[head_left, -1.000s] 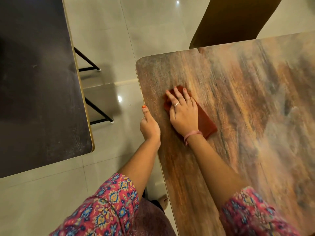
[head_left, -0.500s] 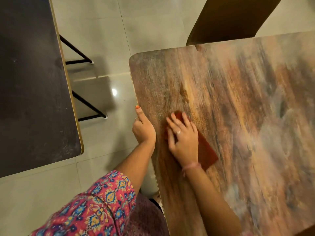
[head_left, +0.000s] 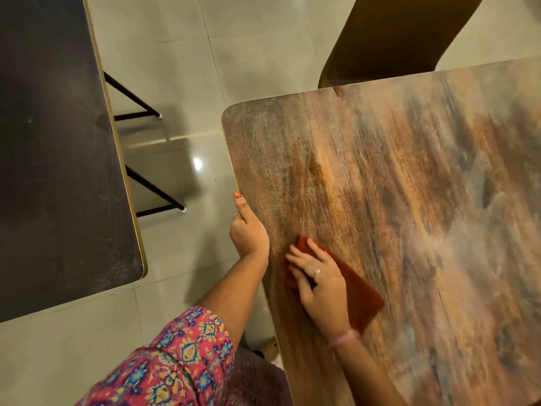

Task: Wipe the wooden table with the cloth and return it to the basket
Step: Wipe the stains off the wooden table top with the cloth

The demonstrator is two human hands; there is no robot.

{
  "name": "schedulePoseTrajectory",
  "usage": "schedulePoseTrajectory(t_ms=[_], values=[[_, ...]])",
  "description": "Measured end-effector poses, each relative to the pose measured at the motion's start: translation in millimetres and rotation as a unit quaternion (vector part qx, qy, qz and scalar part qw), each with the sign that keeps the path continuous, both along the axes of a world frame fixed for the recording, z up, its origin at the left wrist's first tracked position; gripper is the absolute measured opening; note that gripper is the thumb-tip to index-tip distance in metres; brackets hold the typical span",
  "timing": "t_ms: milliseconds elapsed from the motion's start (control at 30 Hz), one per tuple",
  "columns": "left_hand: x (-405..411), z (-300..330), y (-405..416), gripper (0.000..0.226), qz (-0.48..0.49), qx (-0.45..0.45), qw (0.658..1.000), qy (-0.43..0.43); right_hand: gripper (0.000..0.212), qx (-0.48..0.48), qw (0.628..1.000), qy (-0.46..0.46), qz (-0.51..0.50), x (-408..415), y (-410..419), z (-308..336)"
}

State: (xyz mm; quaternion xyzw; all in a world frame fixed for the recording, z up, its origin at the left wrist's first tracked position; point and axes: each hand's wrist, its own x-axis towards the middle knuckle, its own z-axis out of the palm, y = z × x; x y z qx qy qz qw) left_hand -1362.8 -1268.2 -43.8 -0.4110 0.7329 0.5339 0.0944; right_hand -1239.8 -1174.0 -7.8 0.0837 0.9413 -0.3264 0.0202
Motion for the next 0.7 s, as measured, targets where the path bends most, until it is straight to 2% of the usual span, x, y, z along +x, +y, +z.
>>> schedulePoseTrajectory(t_ms=[100,200,300,433,533,700], values=[[1,1,1,0.07,0.003,0.005,1.0,0.007,0.028,0.027,0.999,0.011,0.045,26,5,-3],[0,-1,0,0.074,0.007,0.003,1.0,0.007,0.028,0.071,0.992,0.045,0.097,-8,17,-3],[-1,-1,0,0.075,0.006,-0.001,1.0,0.007,0.027,0.076,0.994,0.064,0.048,-83,33,-8],[0,1,-1,0.069,-0.006,0.017,1.0,-0.004,0.03,0.068,0.995,0.028,-0.069,-161,47,-8],[0,0,-2,0.068,-0.009,0.017,1.0,-0.003,0.032,0.082,0.993,0.03,-0.077,-132,28,-7],[0,-2,0,0.067,-0.01,0.012,1.0,0.0,0.043,0.128,0.992,-0.018,0.006,16,-2,-3]])
